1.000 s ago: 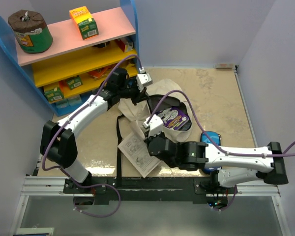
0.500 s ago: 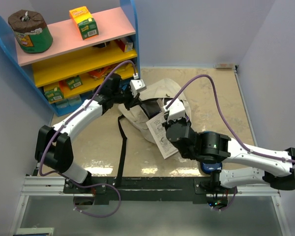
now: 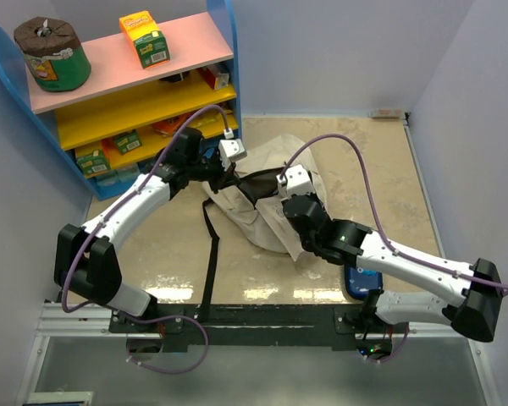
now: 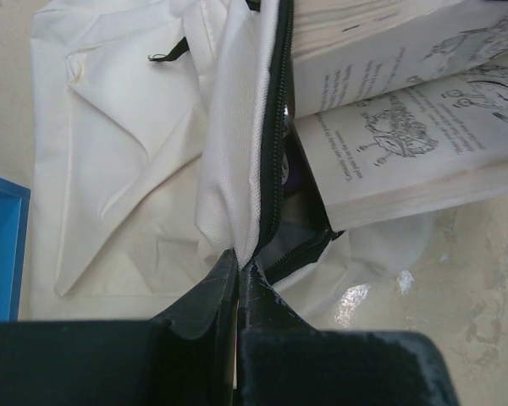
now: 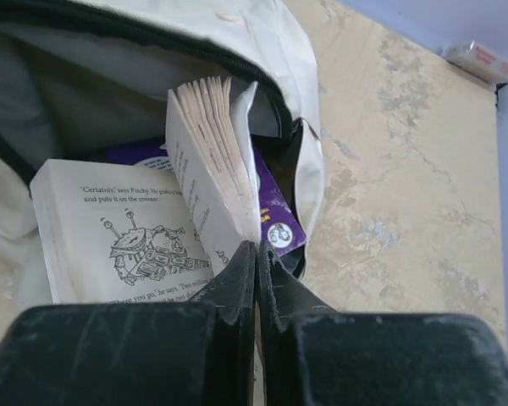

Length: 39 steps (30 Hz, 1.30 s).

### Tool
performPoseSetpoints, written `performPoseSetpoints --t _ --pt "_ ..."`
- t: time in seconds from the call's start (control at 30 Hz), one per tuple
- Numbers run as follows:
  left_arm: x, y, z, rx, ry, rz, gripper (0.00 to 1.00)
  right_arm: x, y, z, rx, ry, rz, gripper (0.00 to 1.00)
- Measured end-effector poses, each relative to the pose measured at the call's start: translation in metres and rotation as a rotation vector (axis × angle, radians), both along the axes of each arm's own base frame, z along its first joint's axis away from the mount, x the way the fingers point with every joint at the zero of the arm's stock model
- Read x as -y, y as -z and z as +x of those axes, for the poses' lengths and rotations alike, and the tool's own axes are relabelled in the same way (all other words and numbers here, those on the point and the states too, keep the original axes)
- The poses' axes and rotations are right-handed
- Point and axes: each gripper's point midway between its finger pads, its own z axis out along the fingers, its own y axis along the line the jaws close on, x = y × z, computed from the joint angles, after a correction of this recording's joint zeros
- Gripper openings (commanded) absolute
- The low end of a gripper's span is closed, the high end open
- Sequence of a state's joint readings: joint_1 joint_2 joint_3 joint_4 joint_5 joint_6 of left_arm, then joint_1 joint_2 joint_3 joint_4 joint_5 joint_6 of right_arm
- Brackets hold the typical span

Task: Pack the student bag
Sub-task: Place the book in the student bag.

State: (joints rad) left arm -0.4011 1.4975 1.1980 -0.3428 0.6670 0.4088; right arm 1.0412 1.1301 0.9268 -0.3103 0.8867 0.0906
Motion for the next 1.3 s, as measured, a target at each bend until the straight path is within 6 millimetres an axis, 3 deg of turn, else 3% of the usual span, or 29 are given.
performPoseSetpoints --t 0.13,0.67,0.7,0.73,0.83,0.87,0.93,1.03,1.17,1.23,1.3 --pt "-0.001 -0.002 -0.003 -0.004 0.004 -0.002 0.0 -0.002 0.019 0.01 -0.037 -0.002 -0.012 0.0" --pt "0.006 -0.01 -0.014 -0.035 0.053 -0.039 0.0 -0.076 0.119 0.015 -0.266 -0.145 -0.005 0.01" --pt "0.006 -0.01 -0.015 -0.04 0.055 -0.043 0.0 -0.079 0.123 0.016 -0.274 -0.143 -0.007 0.1" --pt "0.007 -0.011 -0.016 -0.042 0.057 -0.046 0.0 -0.08 0.124 0.017 -0.278 -0.14 -0.003 0.28" --pt "0.007 -0.014 -0.018 -0.045 0.062 -0.057 0.0 -0.083 0.121 0.019 -0.273 -0.108 0.049 0.47" --pt "0.007 -0.015 -0.018 -0.043 0.063 -0.059 0.0 -0.083 0.118 0.018 -0.271 -0.097 0.073 0.48" --pt "0.008 -0.016 -0.019 -0.045 0.066 -0.064 0.0 -0.081 0.101 0.016 -0.253 -0.079 0.145 0.5" --pt "0.008 -0.017 -0.02 -0.048 0.07 -0.068 0.0 -0.072 0.06 0.007 -0.199 -0.069 0.317 0.51" --pt "0.008 -0.017 -0.021 -0.049 0.071 -0.07 0.0 -0.052 0.011 -0.012 -0.151 -0.044 0.568 0.45" --pt "0.009 -0.018 -0.02 -0.047 0.072 -0.073 0.0 -0.041 0.009 -0.022 -0.171 -0.011 0.642 0.37" --pt "0.01 -0.02 -0.021 -0.045 0.077 -0.08 0.0 -0.033 0.023 -0.032 -0.222 0.034 0.684 0.23"
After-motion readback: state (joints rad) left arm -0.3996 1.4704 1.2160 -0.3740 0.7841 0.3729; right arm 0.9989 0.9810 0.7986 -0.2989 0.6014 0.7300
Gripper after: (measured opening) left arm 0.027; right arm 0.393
